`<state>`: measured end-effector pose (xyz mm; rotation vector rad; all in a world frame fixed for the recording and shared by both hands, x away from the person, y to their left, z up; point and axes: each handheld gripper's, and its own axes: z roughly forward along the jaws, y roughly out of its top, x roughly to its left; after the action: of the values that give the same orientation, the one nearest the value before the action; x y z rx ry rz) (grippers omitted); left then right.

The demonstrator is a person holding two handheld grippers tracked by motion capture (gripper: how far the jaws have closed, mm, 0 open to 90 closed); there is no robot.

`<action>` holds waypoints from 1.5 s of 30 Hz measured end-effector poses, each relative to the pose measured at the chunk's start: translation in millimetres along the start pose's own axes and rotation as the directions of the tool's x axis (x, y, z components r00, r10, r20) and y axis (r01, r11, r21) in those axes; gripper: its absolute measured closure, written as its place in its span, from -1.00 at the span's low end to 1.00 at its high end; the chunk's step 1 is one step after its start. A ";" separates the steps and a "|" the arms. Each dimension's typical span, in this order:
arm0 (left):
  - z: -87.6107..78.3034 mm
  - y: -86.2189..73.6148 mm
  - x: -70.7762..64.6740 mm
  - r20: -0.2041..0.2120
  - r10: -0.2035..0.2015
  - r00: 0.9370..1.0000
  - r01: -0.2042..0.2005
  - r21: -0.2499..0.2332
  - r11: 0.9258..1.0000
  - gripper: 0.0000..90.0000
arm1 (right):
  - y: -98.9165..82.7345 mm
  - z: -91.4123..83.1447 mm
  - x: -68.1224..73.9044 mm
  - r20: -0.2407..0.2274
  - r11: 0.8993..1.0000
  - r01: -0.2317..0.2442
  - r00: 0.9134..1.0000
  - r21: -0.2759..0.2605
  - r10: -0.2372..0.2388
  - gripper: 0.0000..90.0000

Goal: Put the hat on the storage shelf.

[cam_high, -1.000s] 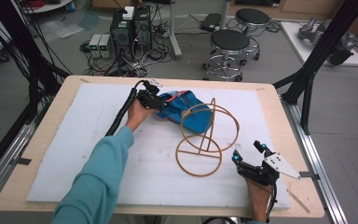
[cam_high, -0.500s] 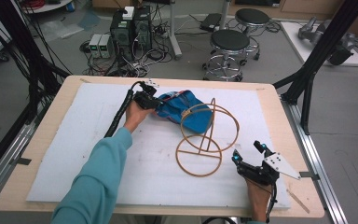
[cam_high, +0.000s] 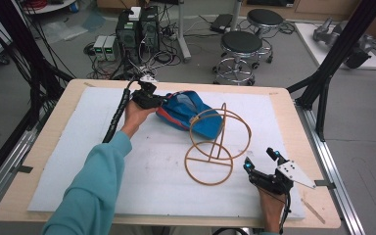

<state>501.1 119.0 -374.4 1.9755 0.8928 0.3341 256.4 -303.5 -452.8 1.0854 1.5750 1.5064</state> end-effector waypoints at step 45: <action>-168.1 15.3 10.6 0.031 -0.001 1.000 0.008 -0.198 0.980 0.89 | 0.0 0.0 1.2 0.002 1.000 0.004 1.000 0.002 -0.004 -0.78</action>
<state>423.4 228.0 -271.0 1.7906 0.8120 0.3739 256.0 -302.4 -452.8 1.0843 1.5769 1.5002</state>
